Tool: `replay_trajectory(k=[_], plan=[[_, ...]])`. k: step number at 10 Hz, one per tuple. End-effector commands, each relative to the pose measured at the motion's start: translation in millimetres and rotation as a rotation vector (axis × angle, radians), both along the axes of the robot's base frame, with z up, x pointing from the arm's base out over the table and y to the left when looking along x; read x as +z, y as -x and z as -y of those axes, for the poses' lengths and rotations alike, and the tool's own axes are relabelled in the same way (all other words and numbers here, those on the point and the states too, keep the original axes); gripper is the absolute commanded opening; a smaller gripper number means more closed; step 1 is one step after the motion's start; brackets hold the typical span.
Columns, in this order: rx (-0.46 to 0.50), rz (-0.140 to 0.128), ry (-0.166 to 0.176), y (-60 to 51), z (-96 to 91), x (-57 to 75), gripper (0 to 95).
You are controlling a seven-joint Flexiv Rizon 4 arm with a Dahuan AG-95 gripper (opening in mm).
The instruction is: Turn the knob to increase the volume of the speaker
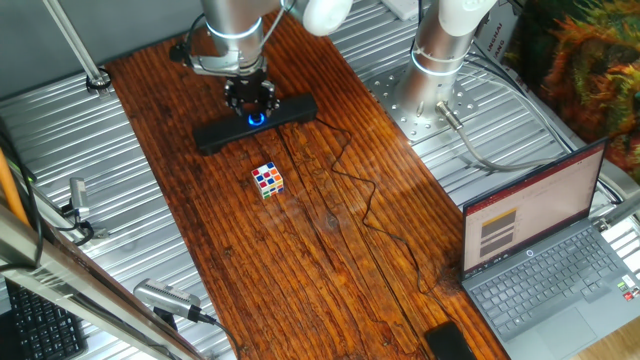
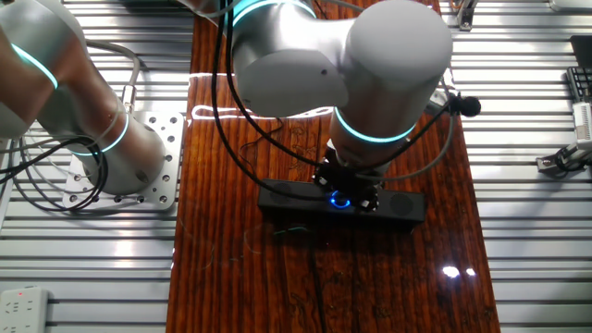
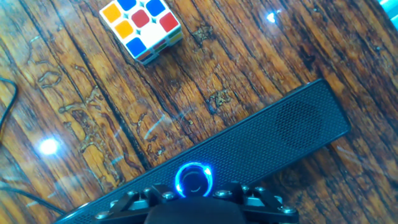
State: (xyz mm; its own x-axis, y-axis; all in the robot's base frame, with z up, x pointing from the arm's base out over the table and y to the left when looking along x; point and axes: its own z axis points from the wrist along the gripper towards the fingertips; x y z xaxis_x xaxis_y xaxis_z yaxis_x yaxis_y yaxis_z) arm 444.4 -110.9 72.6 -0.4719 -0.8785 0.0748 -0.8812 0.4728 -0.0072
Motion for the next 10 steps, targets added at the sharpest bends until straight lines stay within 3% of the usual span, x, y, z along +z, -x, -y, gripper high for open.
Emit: replay_trajectory(k=[1,3,7,8,10], plan=[[0.147,-0.015,0.018,-0.7,0.2,3.1,57.0],[0.222,-0.02,0.023,-1.3,0.1,4.4,57.0],[0.459,0.011,0.042,-1.7,0.0,5.3,57.0],[0.502,0.011,0.033,-1.7,0.0,5.3,38.0],[0.598,0.006,0.02,-2.0,-0.2,5.1,38.0]])
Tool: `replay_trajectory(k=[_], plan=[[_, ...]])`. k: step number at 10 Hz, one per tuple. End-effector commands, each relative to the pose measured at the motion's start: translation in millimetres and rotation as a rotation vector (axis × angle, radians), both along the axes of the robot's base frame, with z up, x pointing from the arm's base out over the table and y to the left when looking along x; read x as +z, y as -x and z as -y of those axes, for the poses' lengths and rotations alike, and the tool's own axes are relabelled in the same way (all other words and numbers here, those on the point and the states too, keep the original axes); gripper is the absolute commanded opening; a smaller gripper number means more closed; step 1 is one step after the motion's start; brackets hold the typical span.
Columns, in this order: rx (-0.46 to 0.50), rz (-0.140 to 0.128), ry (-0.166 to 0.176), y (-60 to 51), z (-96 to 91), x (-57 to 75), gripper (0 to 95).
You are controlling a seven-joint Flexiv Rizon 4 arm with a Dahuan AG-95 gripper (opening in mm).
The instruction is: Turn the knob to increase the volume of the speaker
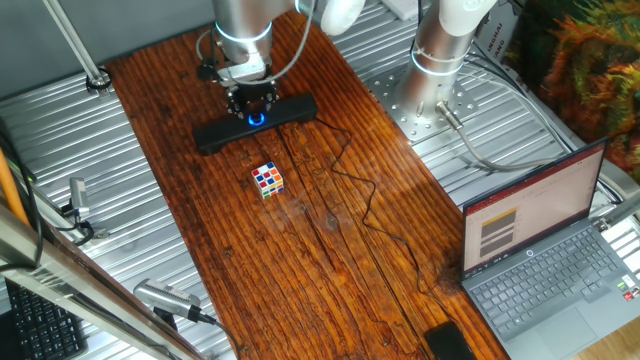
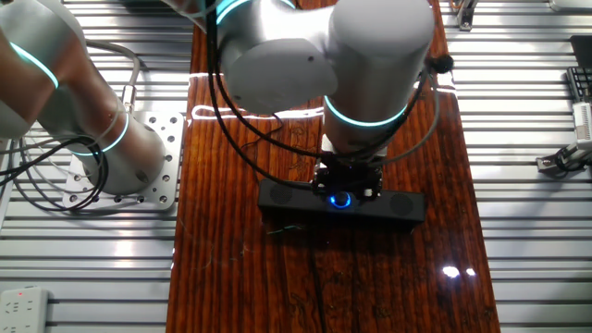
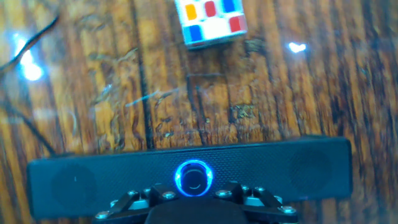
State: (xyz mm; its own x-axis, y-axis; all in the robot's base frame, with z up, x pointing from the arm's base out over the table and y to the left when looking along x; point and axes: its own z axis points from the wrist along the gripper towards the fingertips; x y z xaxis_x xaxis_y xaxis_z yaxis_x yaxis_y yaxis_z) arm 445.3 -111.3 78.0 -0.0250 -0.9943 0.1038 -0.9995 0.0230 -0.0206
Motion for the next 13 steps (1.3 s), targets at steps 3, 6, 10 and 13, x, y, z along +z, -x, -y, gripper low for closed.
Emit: replay_trajectory(k=[3,6,10,13], plan=[[0.232,-0.042,-0.03,-2.1,-1.5,-1.5,38.0],[0.232,-0.042,-0.033,-2.1,-1.9,-2.0,38.0],[0.213,-0.047,-0.041,-1.1,-2.1,-2.7,38.0],[0.189,-0.048,-0.041,-1.0,-4.0,-2.7,38.0]])
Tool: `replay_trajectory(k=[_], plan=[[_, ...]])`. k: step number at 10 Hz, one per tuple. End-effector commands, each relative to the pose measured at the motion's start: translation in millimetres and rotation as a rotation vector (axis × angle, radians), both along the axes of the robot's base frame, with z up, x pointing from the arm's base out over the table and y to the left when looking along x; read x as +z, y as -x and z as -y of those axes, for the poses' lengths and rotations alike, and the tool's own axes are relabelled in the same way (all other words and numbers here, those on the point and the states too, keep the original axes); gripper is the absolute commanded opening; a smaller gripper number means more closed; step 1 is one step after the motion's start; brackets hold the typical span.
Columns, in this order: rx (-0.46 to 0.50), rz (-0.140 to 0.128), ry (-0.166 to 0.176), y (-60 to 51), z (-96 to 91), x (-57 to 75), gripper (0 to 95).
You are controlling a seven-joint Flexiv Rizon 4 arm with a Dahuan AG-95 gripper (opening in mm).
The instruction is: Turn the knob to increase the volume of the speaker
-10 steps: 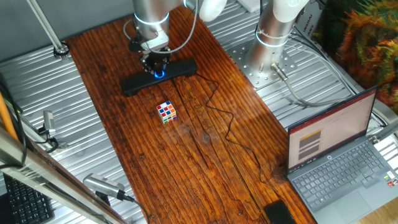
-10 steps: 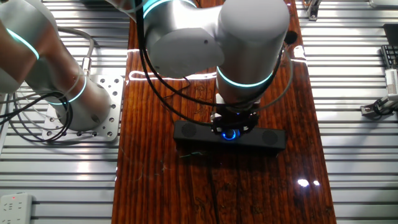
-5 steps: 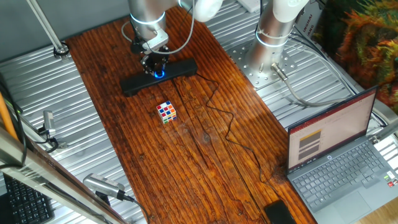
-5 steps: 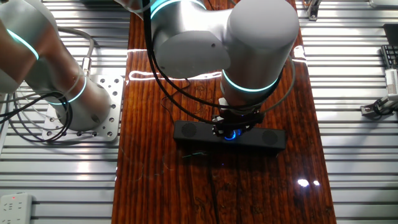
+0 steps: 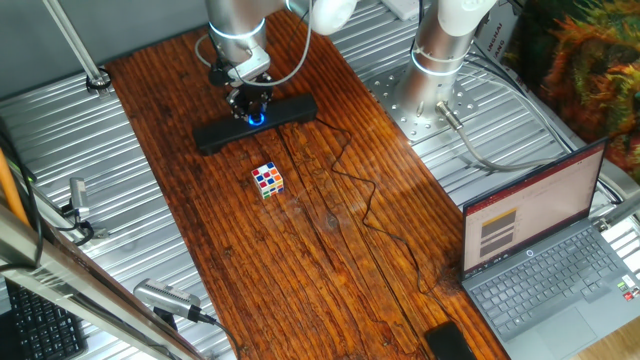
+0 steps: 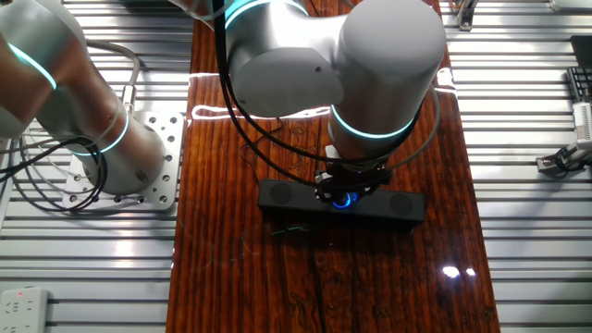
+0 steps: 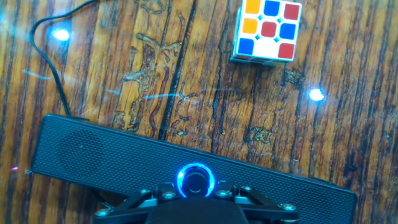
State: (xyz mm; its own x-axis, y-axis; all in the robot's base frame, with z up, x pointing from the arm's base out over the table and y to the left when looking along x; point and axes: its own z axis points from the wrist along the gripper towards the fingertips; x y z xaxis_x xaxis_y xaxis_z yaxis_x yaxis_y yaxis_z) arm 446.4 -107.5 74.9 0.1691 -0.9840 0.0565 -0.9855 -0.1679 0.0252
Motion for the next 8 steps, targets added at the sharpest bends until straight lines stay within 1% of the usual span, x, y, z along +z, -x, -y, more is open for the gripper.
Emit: replay_trajectory(k=[1,2,4,8], plan=[[-0.007,0.0,-0.001,0.1,-0.5,0.3,38.0],[-0.007,-0.001,0.003,0.2,-0.5,0.3,38.0],[-0.019,-0.001,-0.002,1.0,-0.6,0.1,38.0],[-0.031,0.001,0.002,1.9,-0.9,-0.6,38.0]])
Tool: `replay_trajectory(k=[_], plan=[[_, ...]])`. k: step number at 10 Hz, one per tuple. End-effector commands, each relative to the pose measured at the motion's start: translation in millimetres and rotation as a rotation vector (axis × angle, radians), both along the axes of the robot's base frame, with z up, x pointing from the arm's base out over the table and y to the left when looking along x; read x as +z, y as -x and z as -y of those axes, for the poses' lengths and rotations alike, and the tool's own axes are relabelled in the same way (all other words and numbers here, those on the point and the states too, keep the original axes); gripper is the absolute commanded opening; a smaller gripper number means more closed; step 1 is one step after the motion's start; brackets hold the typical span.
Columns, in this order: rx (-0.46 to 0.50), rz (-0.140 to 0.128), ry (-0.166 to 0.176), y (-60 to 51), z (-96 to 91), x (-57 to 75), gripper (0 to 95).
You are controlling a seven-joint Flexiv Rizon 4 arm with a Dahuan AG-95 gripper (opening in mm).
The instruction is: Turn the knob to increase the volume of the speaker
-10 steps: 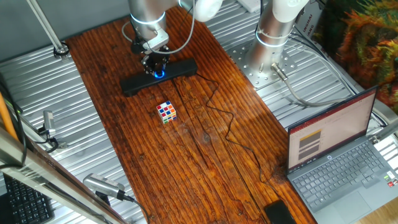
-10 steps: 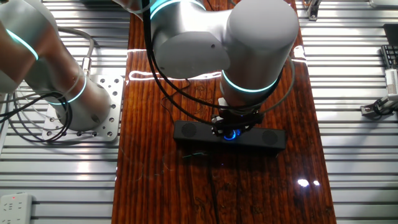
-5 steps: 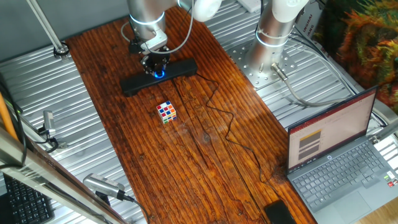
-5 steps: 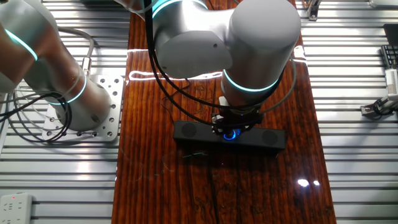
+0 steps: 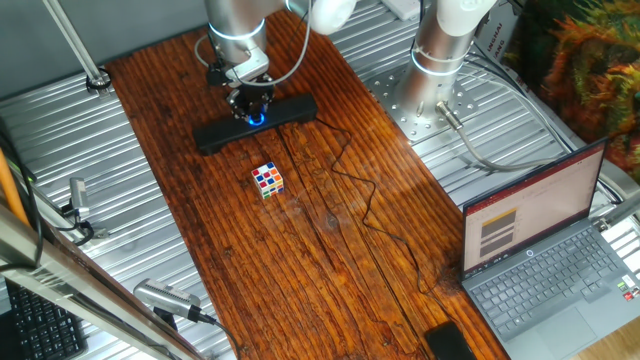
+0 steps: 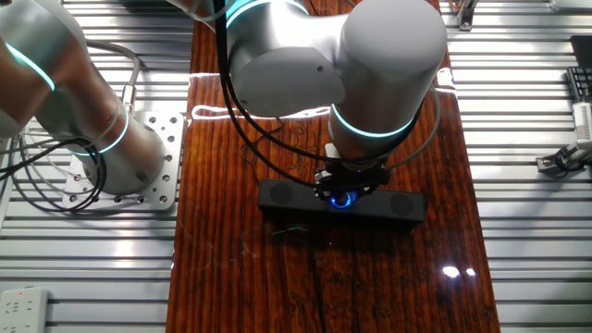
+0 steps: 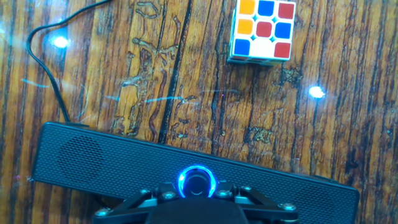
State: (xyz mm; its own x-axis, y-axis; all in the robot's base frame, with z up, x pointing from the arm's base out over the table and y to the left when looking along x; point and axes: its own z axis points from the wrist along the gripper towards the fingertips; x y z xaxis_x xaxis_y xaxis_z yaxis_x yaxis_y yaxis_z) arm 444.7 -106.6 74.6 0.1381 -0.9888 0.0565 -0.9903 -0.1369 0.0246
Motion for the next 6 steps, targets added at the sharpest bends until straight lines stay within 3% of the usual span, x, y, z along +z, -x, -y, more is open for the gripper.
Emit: replay_trajectory(k=[1,6], plan=[[-0.003,0.001,0.002,0.2,-0.2,-0.5,38.0],[-0.013,0.004,0.007,0.3,-0.7,-1.1,38.0]])
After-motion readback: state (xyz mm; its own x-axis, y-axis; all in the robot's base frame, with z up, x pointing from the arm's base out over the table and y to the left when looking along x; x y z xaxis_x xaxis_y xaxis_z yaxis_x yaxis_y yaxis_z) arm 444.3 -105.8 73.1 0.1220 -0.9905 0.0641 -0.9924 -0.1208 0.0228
